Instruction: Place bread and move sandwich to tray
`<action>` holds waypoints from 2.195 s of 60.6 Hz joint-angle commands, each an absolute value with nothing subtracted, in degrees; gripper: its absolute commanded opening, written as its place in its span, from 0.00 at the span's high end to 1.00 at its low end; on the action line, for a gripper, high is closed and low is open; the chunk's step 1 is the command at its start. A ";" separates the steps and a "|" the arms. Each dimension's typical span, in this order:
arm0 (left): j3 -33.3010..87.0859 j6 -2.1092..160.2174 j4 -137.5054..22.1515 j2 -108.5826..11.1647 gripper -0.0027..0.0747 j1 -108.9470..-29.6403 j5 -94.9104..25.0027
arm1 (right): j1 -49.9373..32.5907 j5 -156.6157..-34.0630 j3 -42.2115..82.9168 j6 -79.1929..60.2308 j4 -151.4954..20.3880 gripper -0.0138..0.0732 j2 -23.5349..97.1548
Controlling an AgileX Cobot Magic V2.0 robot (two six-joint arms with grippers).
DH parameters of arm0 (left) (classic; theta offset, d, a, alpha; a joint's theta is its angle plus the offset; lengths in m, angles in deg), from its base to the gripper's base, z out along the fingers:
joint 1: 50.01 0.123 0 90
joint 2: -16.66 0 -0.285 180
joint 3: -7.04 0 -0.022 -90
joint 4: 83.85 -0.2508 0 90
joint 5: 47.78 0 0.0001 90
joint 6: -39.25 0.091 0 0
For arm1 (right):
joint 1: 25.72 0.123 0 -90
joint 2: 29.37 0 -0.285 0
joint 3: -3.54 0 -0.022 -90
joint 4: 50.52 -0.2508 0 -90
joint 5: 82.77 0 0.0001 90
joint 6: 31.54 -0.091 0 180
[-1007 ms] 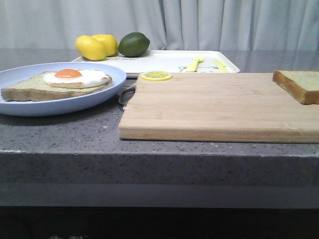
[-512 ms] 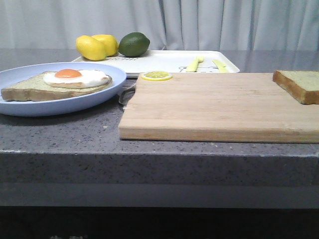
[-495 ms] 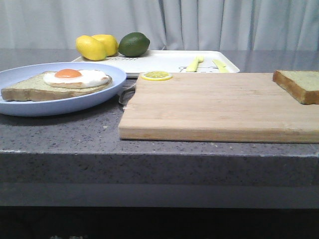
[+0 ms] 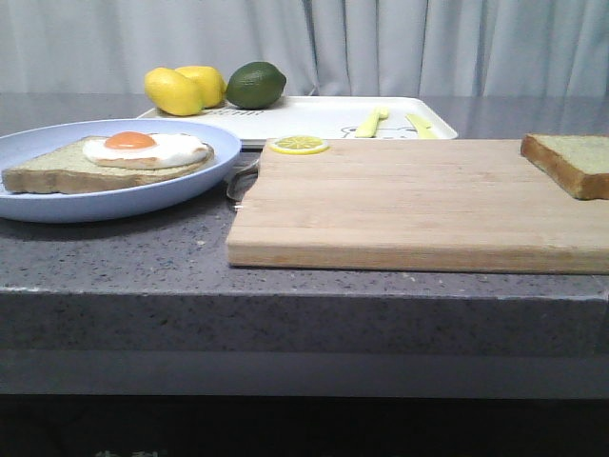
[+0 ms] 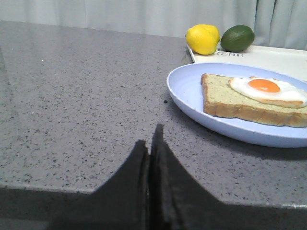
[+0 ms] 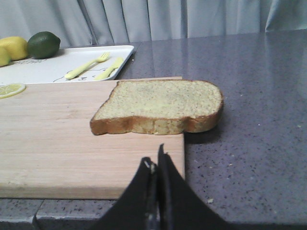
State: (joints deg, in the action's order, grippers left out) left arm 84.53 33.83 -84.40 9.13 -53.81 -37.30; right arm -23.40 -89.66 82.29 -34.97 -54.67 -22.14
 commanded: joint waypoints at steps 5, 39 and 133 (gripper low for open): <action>84.55 33.40 -83.85 10.30 0.99 -53.46 -42.15 | -23.72 -85.20 82.12 -34.48 -53.98 0.91 -23.13; 84.55 33.40 -83.85 10.30 0.99 -53.46 -42.23 | -23.72 -84.98 82.12 -34.48 -54.03 0.91 -23.13; 53.21 33.53 -83.48 -16.77 0.15 -53.46 -41.23 | -23.67 -100.84 47.62 -34.53 -56.56 0.10 5.59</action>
